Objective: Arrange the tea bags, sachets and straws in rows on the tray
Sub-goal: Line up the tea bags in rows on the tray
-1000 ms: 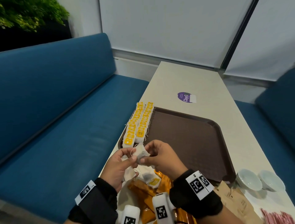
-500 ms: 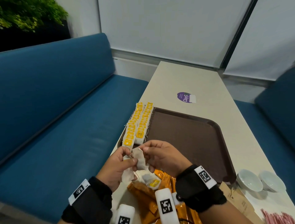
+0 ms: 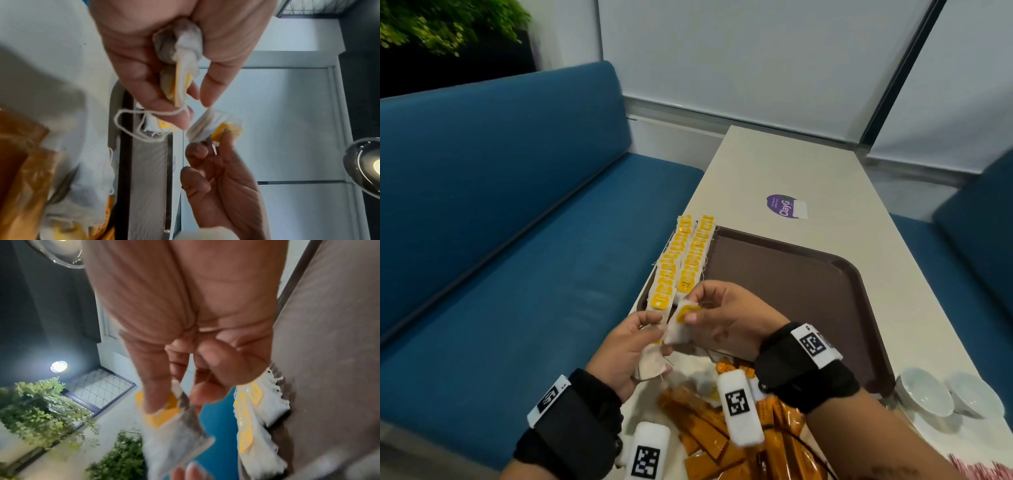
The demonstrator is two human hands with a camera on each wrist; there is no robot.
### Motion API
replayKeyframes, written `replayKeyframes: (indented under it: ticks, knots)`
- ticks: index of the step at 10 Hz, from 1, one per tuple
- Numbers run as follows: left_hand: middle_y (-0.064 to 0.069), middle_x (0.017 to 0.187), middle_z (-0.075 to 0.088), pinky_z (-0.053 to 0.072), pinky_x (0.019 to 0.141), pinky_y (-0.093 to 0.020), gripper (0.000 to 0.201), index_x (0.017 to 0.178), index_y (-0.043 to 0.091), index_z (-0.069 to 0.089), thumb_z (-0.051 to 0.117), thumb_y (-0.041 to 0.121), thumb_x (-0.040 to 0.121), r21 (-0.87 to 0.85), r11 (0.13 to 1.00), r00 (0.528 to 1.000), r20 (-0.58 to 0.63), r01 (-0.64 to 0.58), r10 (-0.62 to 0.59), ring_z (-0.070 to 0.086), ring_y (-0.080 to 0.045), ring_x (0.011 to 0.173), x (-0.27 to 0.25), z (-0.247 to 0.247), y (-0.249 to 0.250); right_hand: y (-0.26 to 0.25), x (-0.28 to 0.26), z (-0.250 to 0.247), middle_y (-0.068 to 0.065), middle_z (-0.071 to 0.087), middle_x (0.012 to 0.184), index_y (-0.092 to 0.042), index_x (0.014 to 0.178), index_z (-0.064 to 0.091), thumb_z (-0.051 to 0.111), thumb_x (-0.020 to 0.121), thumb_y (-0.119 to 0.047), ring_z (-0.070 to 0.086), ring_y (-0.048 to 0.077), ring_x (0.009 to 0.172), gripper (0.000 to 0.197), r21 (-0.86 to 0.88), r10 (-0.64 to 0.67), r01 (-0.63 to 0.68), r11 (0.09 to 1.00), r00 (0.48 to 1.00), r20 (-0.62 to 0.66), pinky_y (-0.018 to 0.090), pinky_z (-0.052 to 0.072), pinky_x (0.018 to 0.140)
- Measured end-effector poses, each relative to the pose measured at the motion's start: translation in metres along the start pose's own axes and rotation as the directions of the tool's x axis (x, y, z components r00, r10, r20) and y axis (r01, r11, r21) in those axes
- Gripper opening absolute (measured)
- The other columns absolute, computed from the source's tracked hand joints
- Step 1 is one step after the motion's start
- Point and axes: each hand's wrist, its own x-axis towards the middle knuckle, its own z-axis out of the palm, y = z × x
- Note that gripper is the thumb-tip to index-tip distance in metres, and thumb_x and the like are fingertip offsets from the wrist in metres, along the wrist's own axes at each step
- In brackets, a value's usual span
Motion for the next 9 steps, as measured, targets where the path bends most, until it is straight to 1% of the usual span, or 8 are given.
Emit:
replayKeyframes:
  ticks: [1,2,3,4,5,6,7,9]
  knots:
    - [-0.008,0.085,0.061,0.047,0.04,-0.028,0.017,0.092,0.012,0.055,0.045,-0.001,0.092,-0.015,1.0,0.999,-0.039,0.022,-0.023,0.054,-0.018,0.056,0.001,-0.011,-0.002,-0.002,0.025,-0.012,0.009,0.059,0.079,-0.012,0.077,0.052,0.063,0.085,0.002,0.057,0.013,0.064,0.02,-0.299,-0.035,-0.034,0.954,0.975,-0.221,0.019,0.047,0.053]
    - [-0.008,0.092,0.062,0.048,0.044,-0.029,0.019,0.097,0.014,0.054,0.043,-0.001,0.093,0.0,0.999,0.997,-0.052,0.05,-0.05,0.053,-0.018,0.061,0.002,-0.017,-0.005,0.003,0.056,-0.02,0.01,0.059,0.077,-0.016,0.073,0.049,0.063,0.086,-0.005,0.057,0.021,0.071,0.021,-0.558,-0.003,-0.209,0.803,0.935,-0.354,0.037,0.053,0.065]
    - [-0.008,0.093,0.062,0.048,0.046,-0.03,0.019,0.098,0.014,0.053,0.043,-0.001,0.094,0.004,0.998,0.997,-0.053,0.064,-0.063,0.054,-0.018,0.063,0.003,-0.018,-0.007,0.01,0.083,-0.018,0.01,0.061,0.085,-0.016,0.069,0.046,0.064,0.085,-0.008,0.063,0.026,0.083,0.025,-0.663,0.056,-0.325,0.674,0.918,-0.393,0.036,0.053,0.077]
    - [-0.009,0.093,0.062,0.049,0.044,-0.03,0.021,0.099,0.014,0.054,0.041,-0.003,0.093,-0.006,0.998,0.997,-0.049,0.066,-0.066,0.054,-0.019,0.064,0.004,-0.019,-0.009,0.012,0.095,-0.015,0.006,0.06,0.075,-0.017,0.066,0.045,0.061,0.086,-0.008,0.065,0.022,0.071,0.027,-0.662,0.12,-0.386,0.642,0.904,-0.41,0.027,0.057,0.06]
    - [-0.011,0.092,0.061,0.049,0.042,-0.03,0.026,0.099,0.013,0.053,0.037,-0.007,0.092,-0.034,0.997,0.997,-0.043,0.062,-0.063,0.055,-0.02,0.063,0.005,-0.021,-0.009,0.014,0.097,-0.015,0.001,0.053,0.07,-0.018,0.065,0.043,0.057,0.087,-0.006,0.056,0.012,0.058,0.029,-0.618,0.169,-0.427,0.66,0.886,-0.431,0.016,0.046,0.043]
    - [-0.012,0.093,0.061,0.049,0.041,-0.03,0.03,0.1,0.012,0.053,0.036,-0.011,0.09,-0.031,0.998,0.998,-0.038,0.053,-0.055,0.057,-0.021,0.065,0.007,-0.022,-0.01,0.01,0.097,-0.013,0.002,0.052,0.073,-0.018,0.067,0.043,0.055,0.089,-0.005,0.056,0.012,0.061,0.028,-0.56,0.189,-0.446,0.699,0.869,-0.456,0.015,0.048,0.042]
    - [-0.012,0.094,0.062,0.049,0.041,-0.029,0.032,0.102,0.012,0.053,0.036,-0.012,0.09,-0.02,0.998,0.998,-0.034,0.058,-0.059,0.058,-0.021,0.065,0.008,-0.022,-0.012,0.005,0.096,-0.011,0.003,0.053,0.074,-0.018,0.067,0.043,0.055,0.089,-0.006,0.057,0.012,0.062,0.027,-0.536,0.205,-0.467,0.703,0.855,-0.477,0.015,0.049,0.044]
    - [-0.013,0.095,0.062,0.049,0.043,-0.03,0.031,0.103,0.013,0.054,0.038,-0.01,0.09,-0.019,0.998,0.998,-0.019,0.062,-0.062,0.058,-0.022,0.067,0.007,-0.021,-0.014,0.01,0.097,0.002,0.01,0.063,0.09,-0.008,0.086,0.051,0.073,0.076,-0.008,0.066,0.027,0.089,0.024,-0.689,0.194,-0.502,0.523,0.857,-0.477,0.036,0.057,0.079]
